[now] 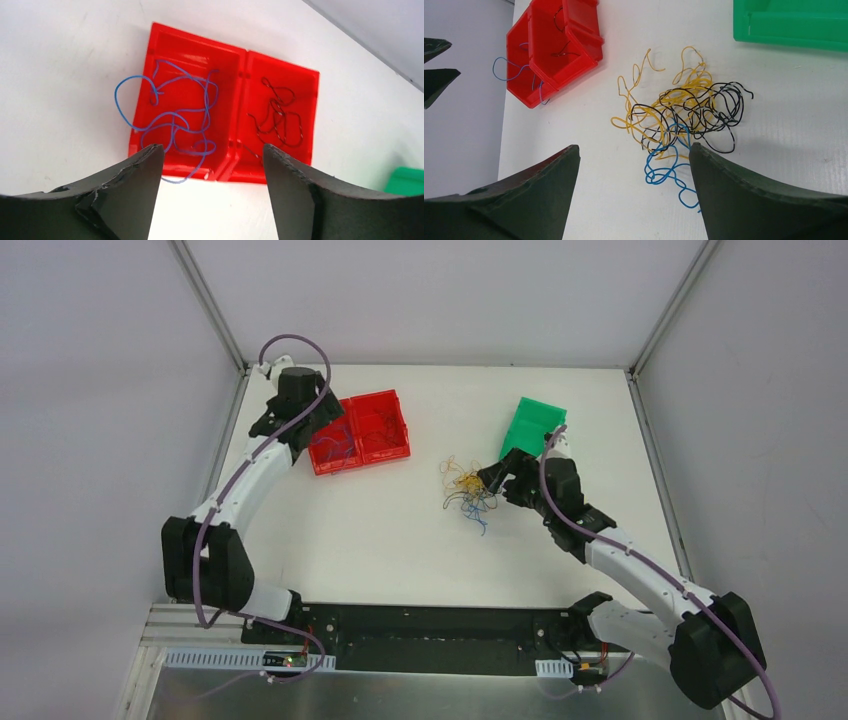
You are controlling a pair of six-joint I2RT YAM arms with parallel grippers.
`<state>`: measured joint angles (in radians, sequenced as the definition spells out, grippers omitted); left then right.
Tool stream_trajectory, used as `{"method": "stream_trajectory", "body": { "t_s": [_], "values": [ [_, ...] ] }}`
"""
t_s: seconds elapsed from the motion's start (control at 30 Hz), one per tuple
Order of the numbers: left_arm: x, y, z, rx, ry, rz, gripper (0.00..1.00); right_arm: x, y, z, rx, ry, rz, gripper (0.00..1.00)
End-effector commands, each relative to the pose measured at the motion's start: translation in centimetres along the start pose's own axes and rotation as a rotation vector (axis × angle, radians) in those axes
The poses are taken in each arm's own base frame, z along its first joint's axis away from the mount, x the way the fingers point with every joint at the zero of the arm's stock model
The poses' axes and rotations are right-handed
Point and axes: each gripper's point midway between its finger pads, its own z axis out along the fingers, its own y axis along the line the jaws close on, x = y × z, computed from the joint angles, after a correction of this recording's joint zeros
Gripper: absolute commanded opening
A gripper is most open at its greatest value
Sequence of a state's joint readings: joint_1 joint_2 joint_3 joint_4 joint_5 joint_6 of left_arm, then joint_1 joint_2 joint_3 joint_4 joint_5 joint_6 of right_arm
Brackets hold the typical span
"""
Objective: Untangle the cables
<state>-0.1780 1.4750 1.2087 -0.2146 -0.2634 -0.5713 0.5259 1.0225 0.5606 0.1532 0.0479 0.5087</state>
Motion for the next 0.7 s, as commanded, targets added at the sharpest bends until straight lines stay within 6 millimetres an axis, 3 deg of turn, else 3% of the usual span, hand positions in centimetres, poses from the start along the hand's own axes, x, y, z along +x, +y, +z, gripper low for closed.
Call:
{"method": "stream_trajectory", "body": {
  "t_s": [0.0,0.13,0.33,0.53,0.67],
  "values": [
    [1.5,-1.1,-2.1,0.067,0.012,-0.006,0.76,-0.8,0.7,0.3,-0.016,-0.016,0.003,0.84],
    [3.0,-2.1,-3.6,0.132,0.031,-0.042,0.75,-0.8,0.3,0.5,0.005,-0.014,-0.013,0.84],
    [9.8,-6.5,-5.4,0.397,0.074,0.02,0.74,0.2,-0.1,1.5,0.03,0.044,-0.039,0.83],
    [14.9,-9.9,-8.0,0.639,0.141,0.157,0.72,1.1,-0.9,3.2,0.075,0.096,-0.072,0.69],
    [15.5,-11.7,-10.0,0.745,0.161,0.214,0.71,1.5,-1.1,4.5,0.077,0.108,-0.095,0.59]
  ]
}}
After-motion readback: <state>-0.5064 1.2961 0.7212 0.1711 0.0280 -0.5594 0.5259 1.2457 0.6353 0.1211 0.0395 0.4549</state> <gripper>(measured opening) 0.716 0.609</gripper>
